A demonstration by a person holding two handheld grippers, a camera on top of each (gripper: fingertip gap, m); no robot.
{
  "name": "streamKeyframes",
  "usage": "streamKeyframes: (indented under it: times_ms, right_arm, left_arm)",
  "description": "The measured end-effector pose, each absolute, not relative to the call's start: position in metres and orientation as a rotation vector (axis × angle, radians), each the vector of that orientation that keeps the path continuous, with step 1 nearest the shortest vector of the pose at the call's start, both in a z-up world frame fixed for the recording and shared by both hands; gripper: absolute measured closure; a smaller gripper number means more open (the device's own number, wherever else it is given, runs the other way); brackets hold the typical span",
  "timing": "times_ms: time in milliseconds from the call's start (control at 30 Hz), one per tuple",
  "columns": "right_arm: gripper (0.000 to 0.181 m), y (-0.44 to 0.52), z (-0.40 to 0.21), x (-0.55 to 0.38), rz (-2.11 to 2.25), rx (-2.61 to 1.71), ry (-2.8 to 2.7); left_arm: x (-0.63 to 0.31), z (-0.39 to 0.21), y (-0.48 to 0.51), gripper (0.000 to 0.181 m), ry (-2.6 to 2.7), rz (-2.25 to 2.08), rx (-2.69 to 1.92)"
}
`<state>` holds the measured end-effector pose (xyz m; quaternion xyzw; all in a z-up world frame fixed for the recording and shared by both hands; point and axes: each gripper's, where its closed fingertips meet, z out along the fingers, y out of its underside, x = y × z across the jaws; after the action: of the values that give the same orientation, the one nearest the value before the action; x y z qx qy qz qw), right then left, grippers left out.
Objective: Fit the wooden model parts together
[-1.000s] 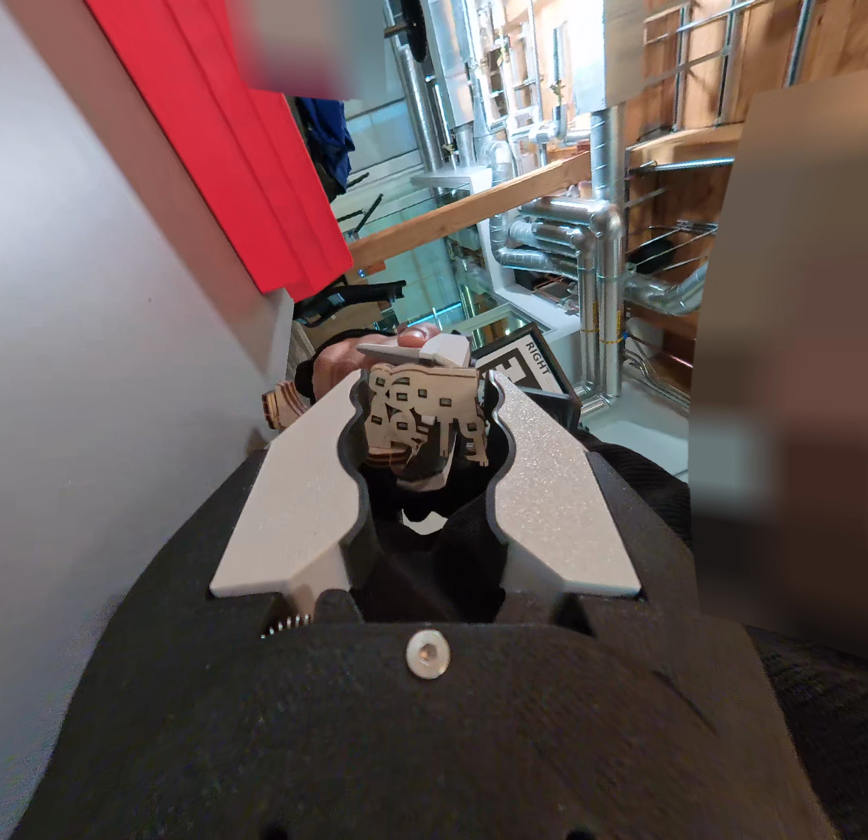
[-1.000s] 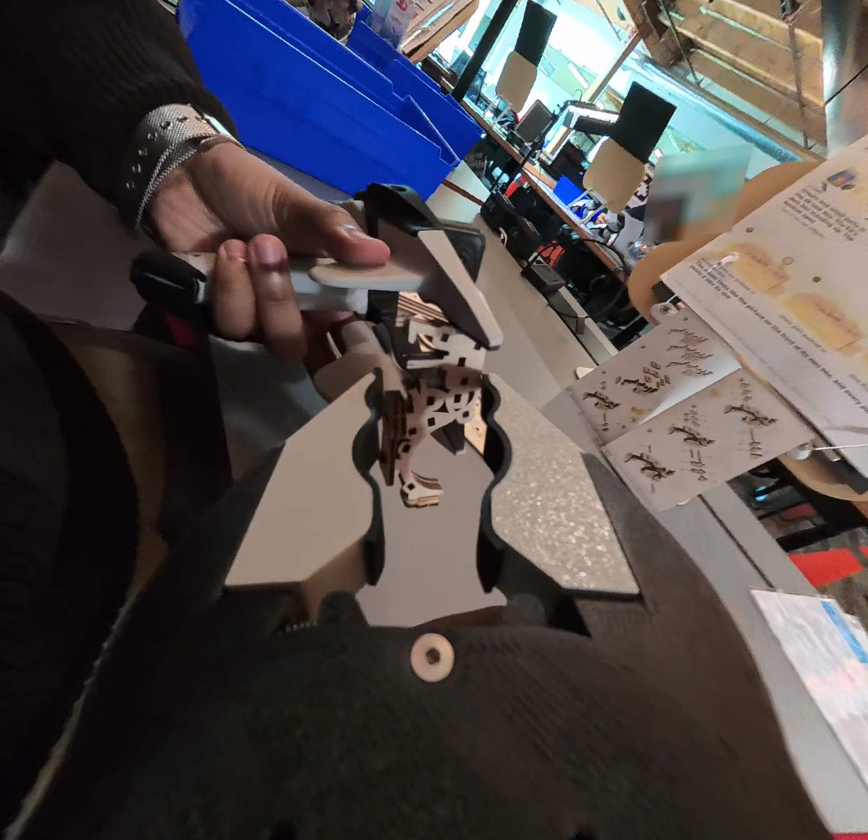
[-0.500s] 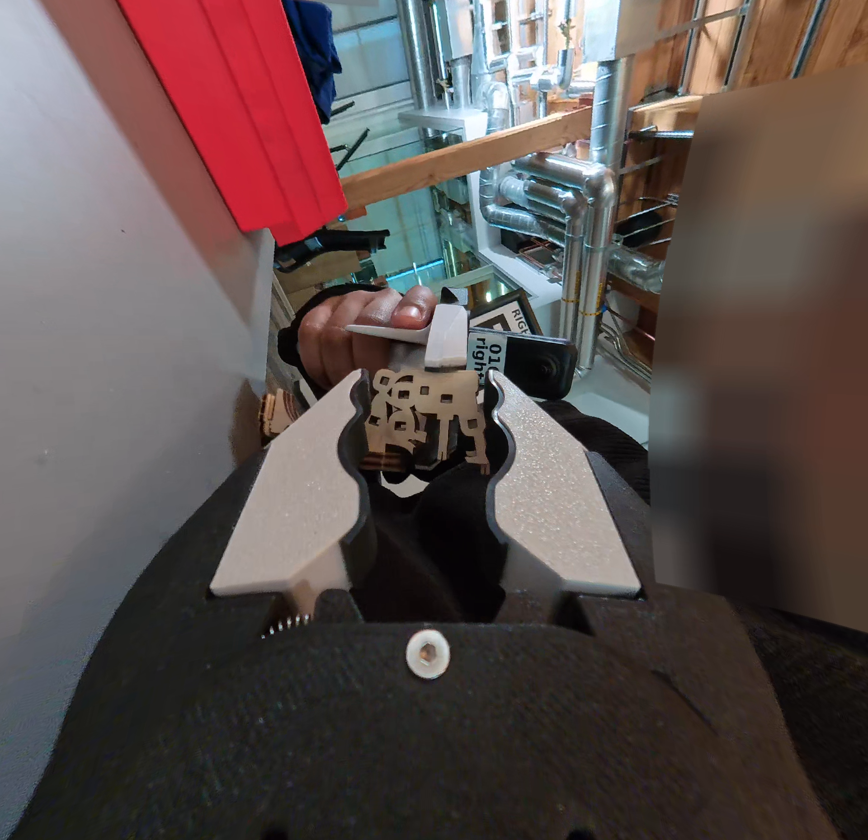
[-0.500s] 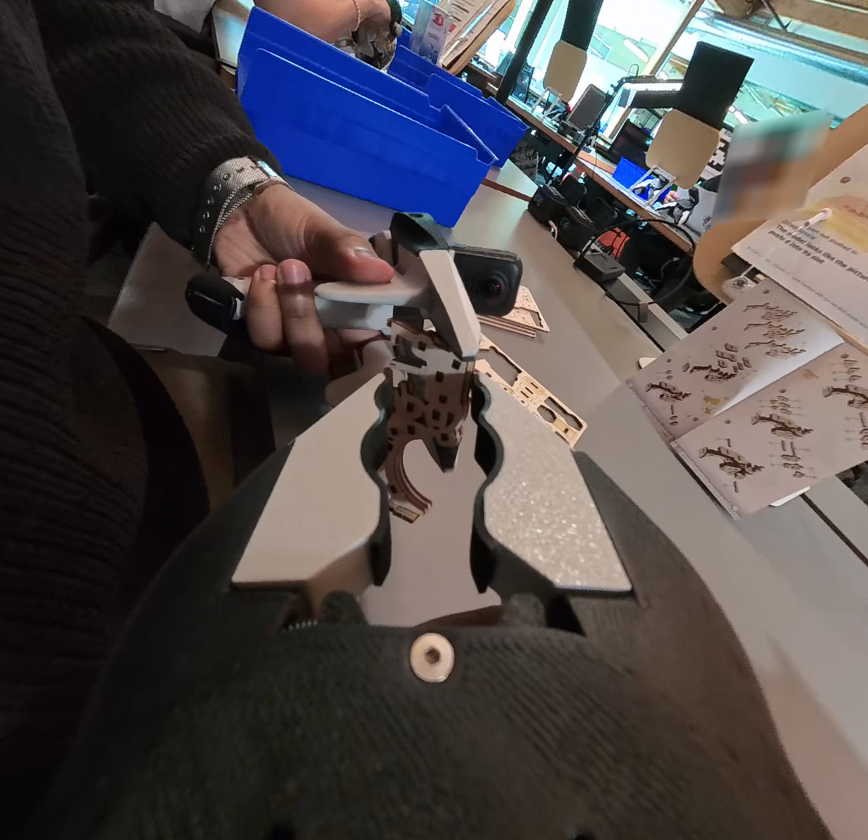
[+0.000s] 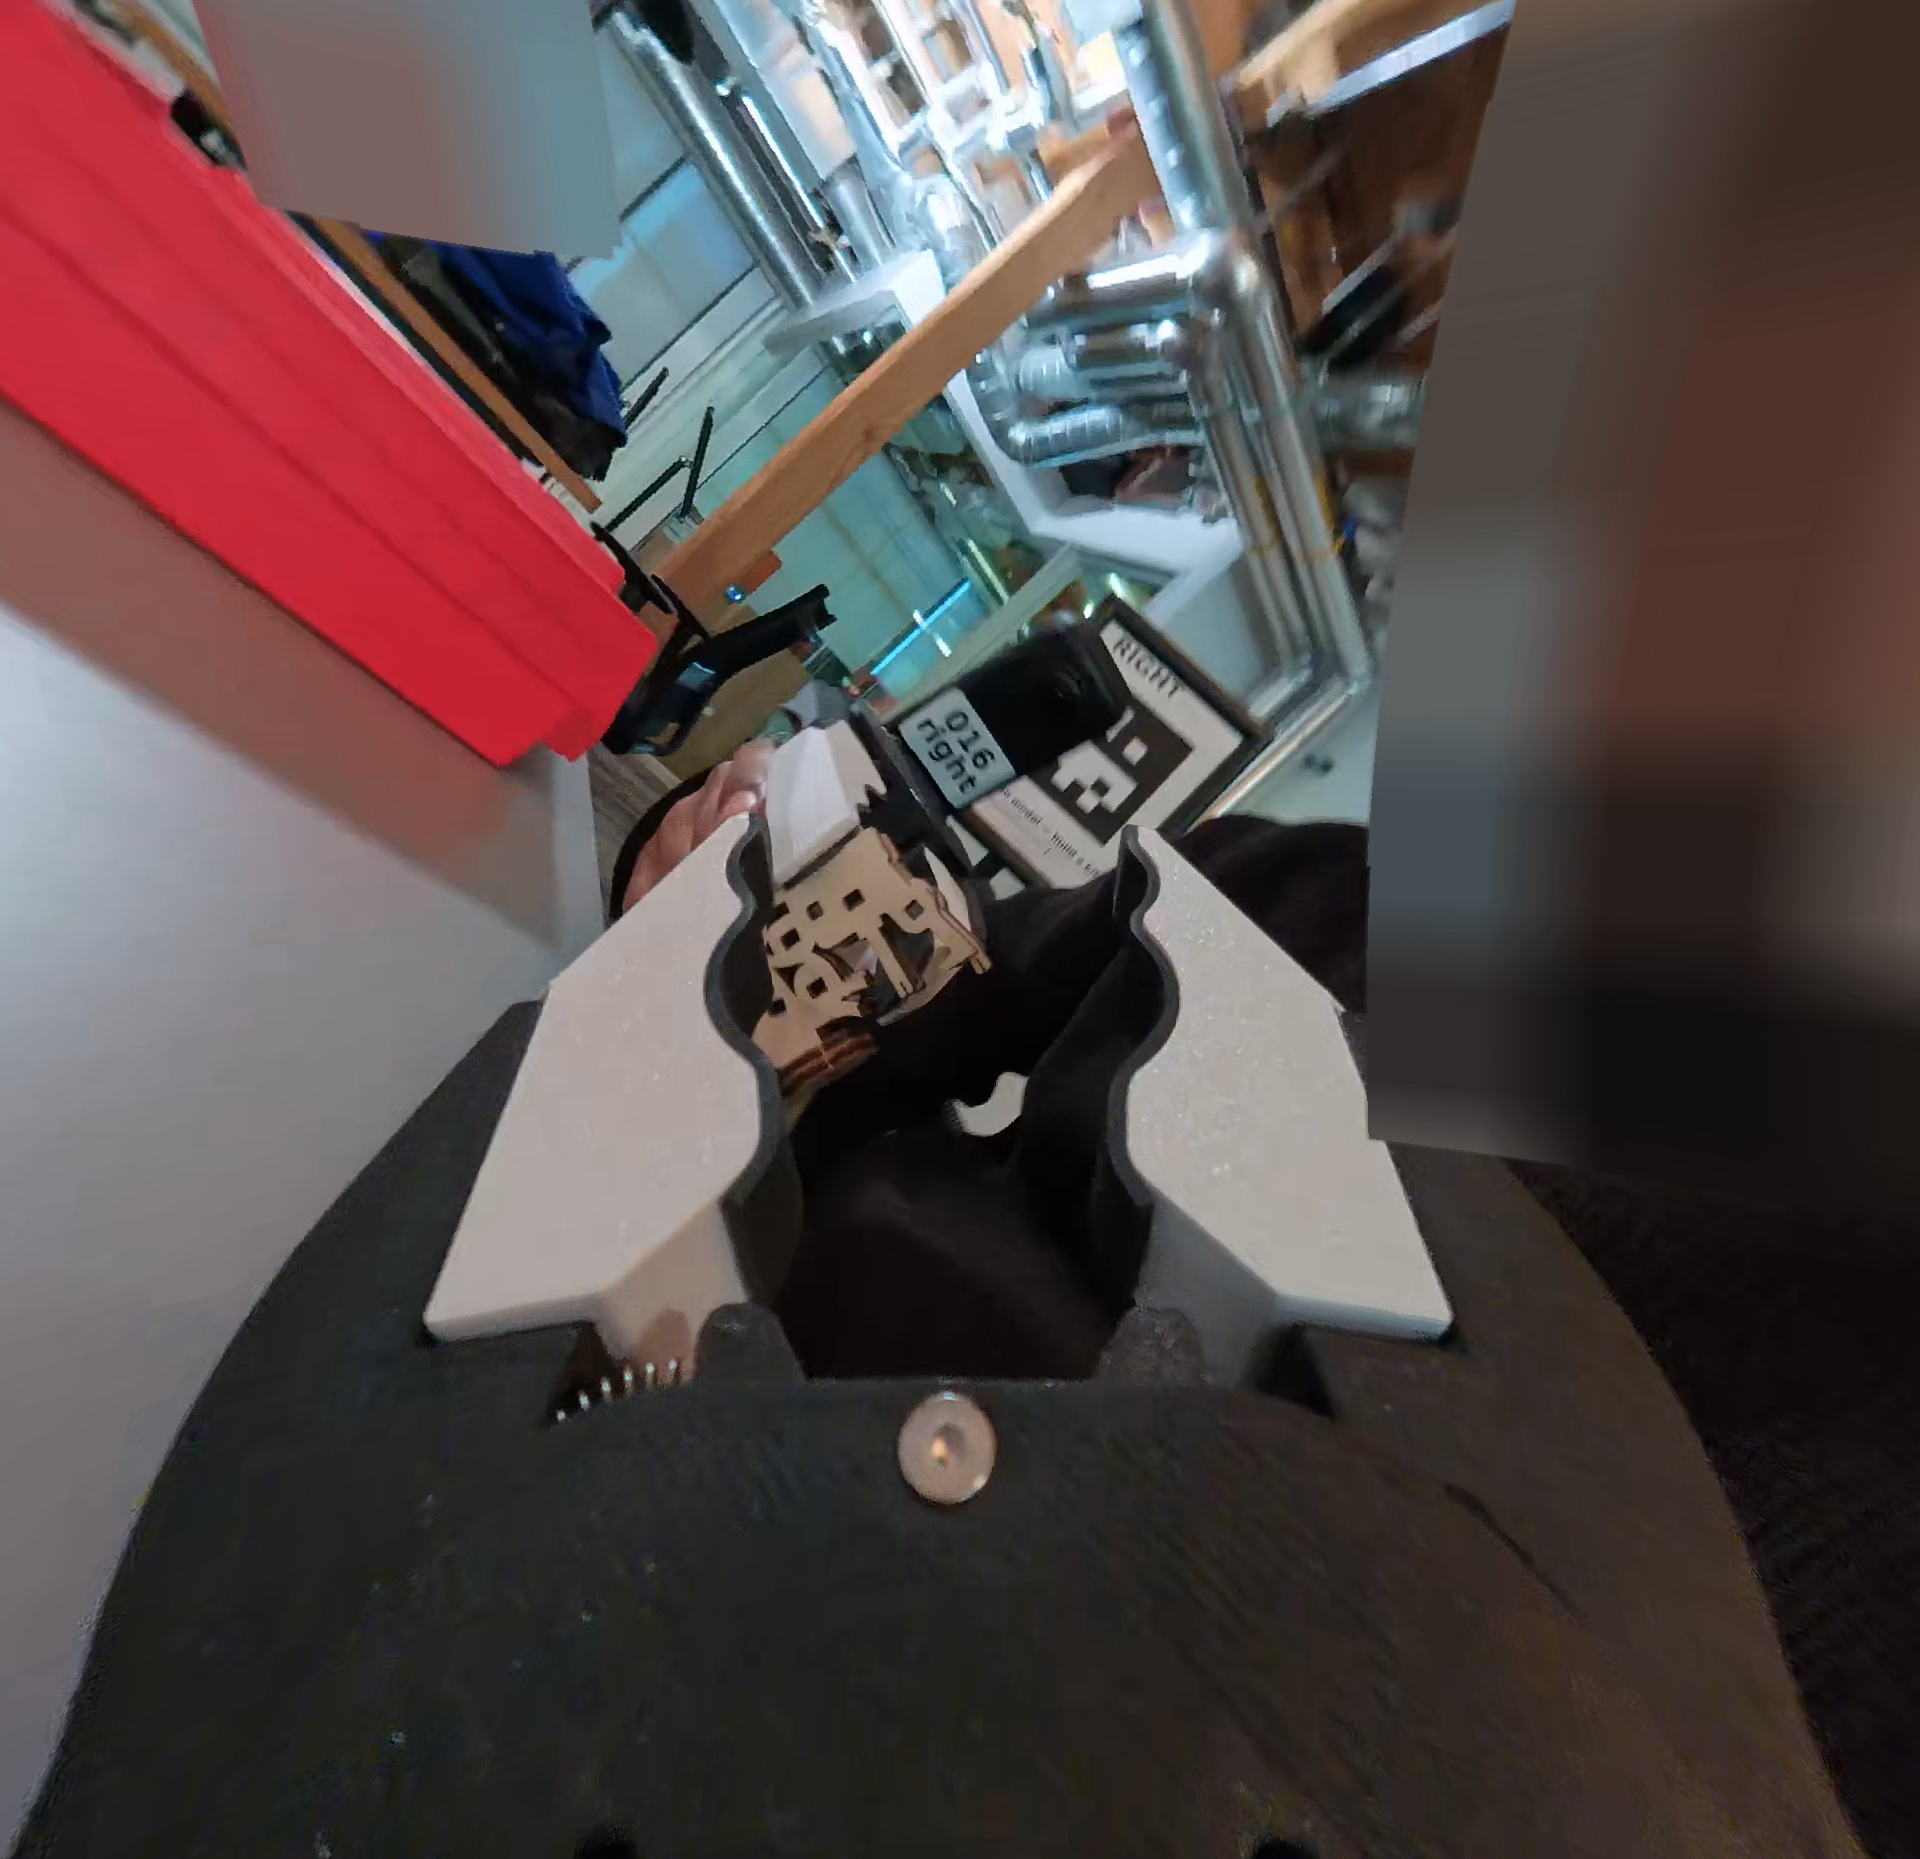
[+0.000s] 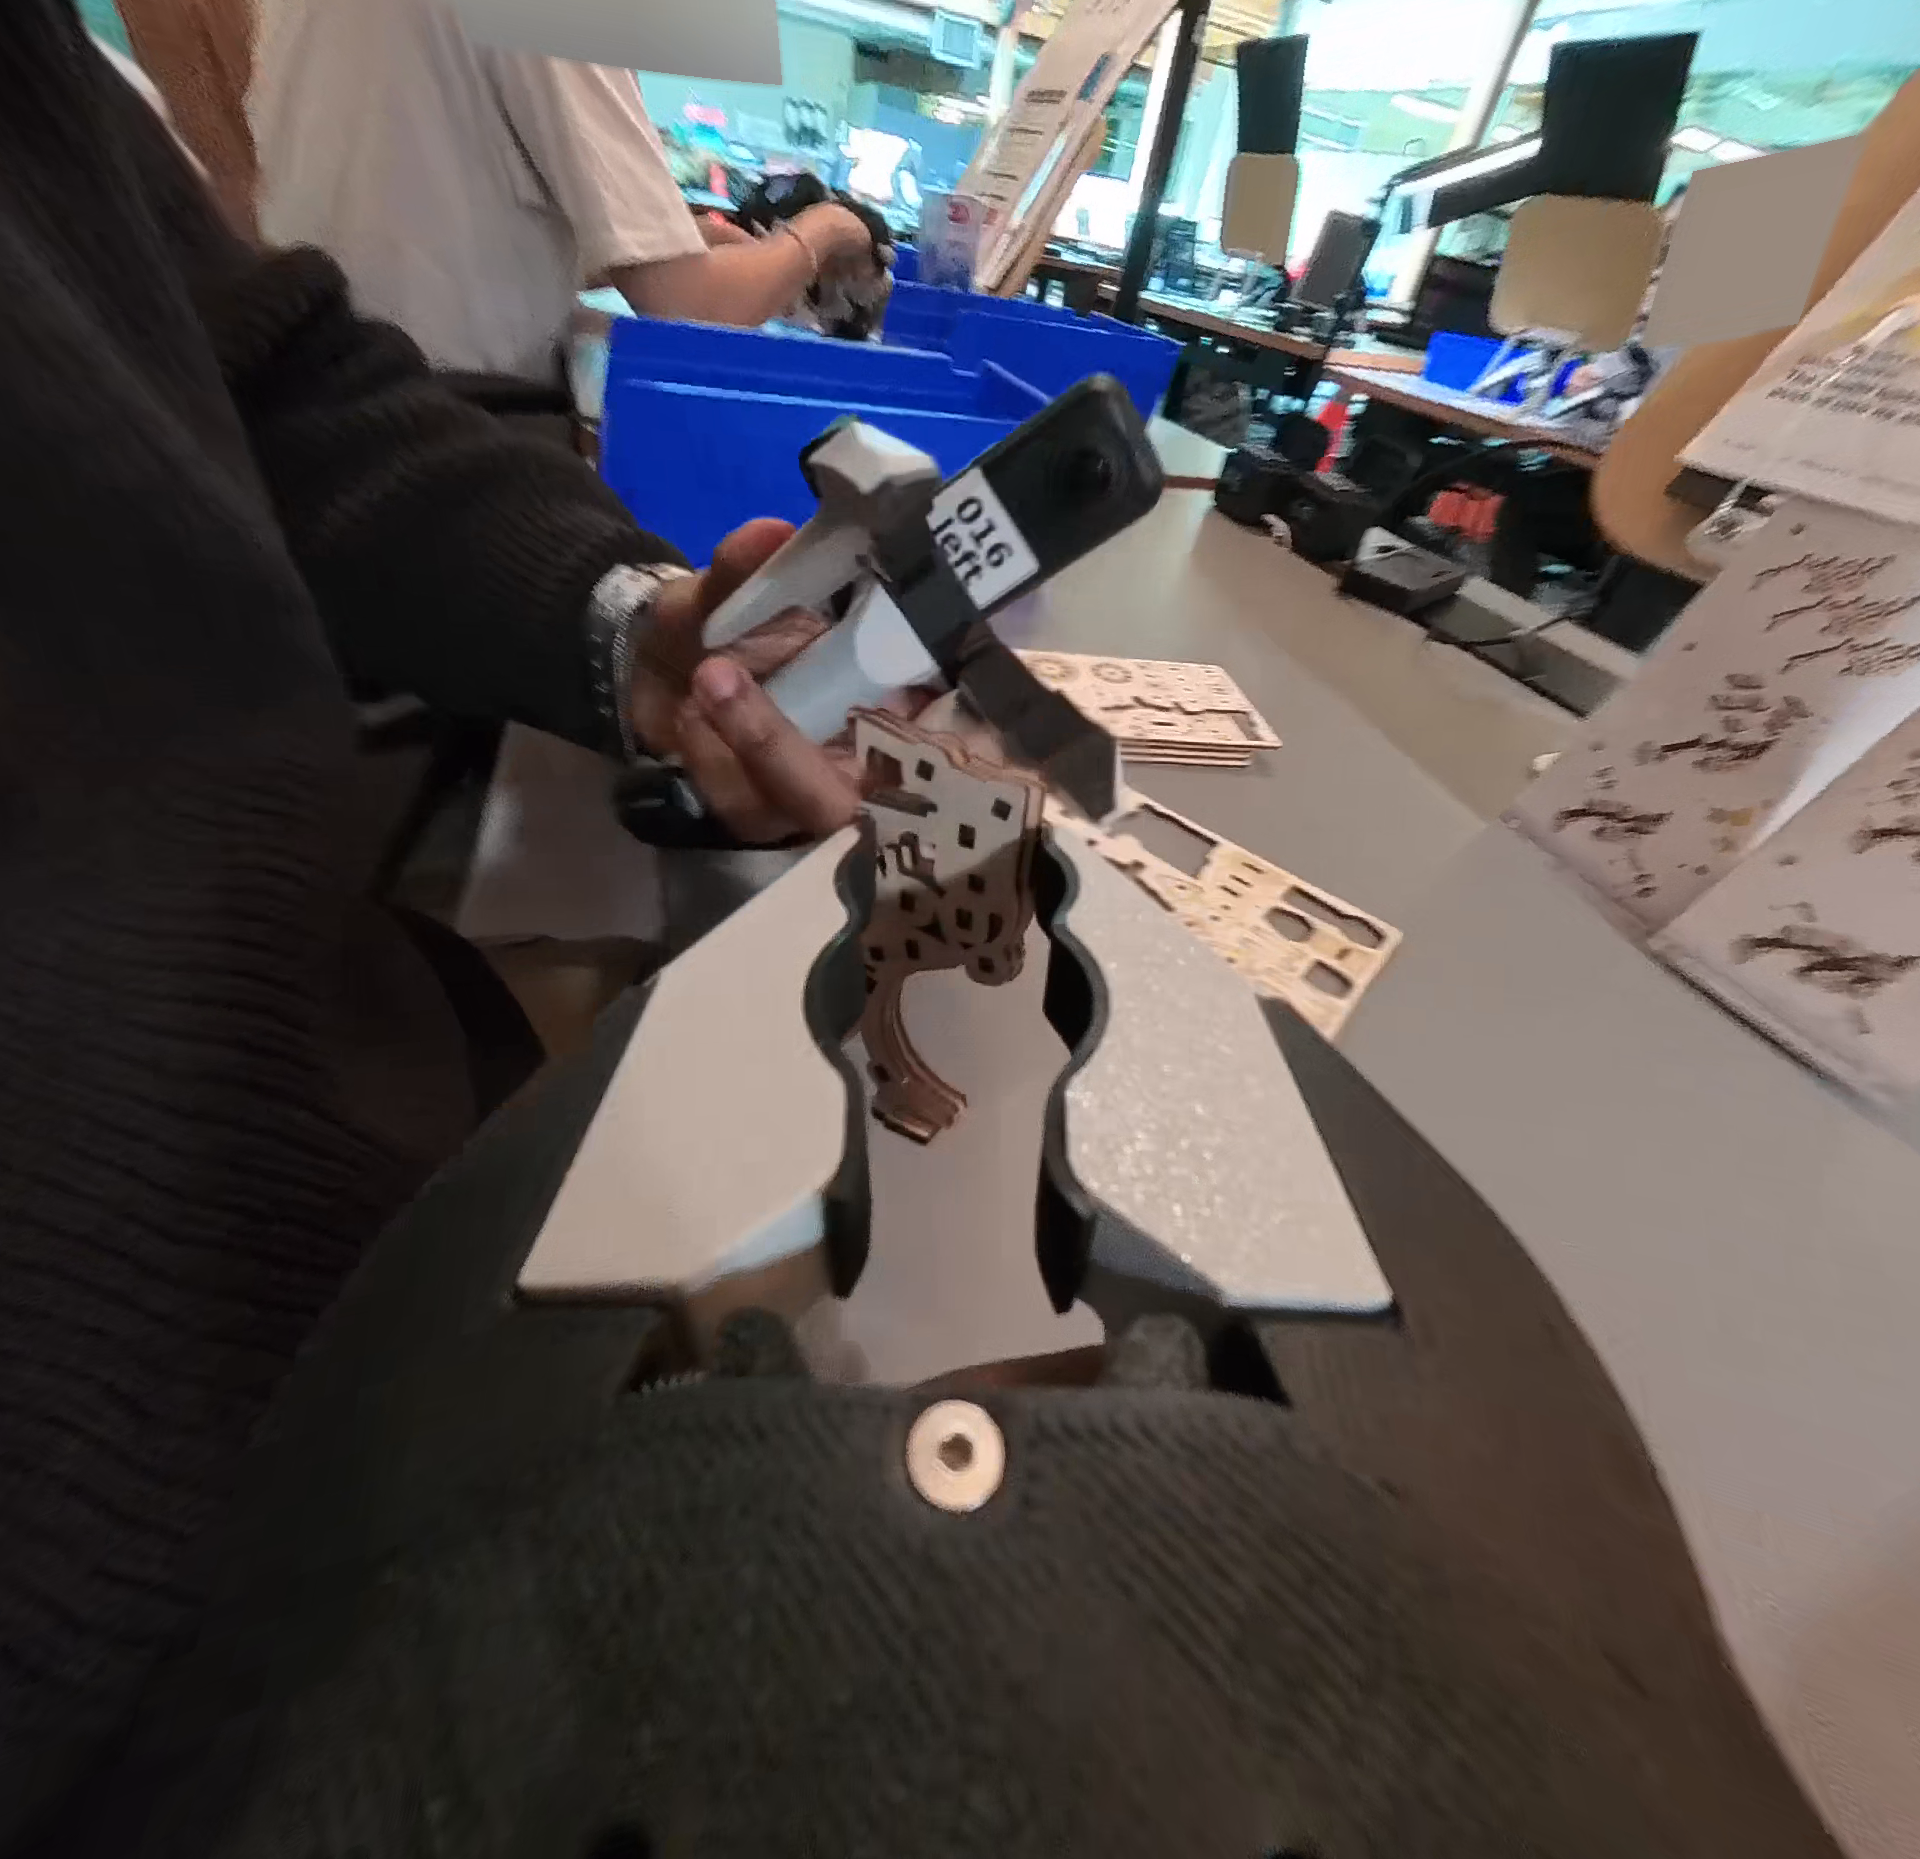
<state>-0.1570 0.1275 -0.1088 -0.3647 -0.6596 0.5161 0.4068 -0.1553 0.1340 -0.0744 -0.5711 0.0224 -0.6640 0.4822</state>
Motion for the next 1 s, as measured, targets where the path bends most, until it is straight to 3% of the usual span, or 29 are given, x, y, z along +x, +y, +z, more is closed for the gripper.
streamKeyframes:
  times_ms: [33, 367, 1000]
  right_arm:
    - [0.152, 0.125, -0.107, -0.155, 1.367, -0.938, -1.664]
    - [0.152, 0.110, -0.094, -0.142, 1.903, -1.090, -1.648]
    - [0.152, 0.093, -0.096, -0.132, 2.146, -1.151, -1.722]
  left_arm:
    - [-0.153, -0.072, 0.131, 0.117, 0.116, -1.570, -1.392]
    - [-0.127, -0.078, 0.116, 0.126, 0.410, -1.275, -1.458]
    - [-0.115, -0.086, 0.109, 0.147, 0.545, -1.138, -1.469]
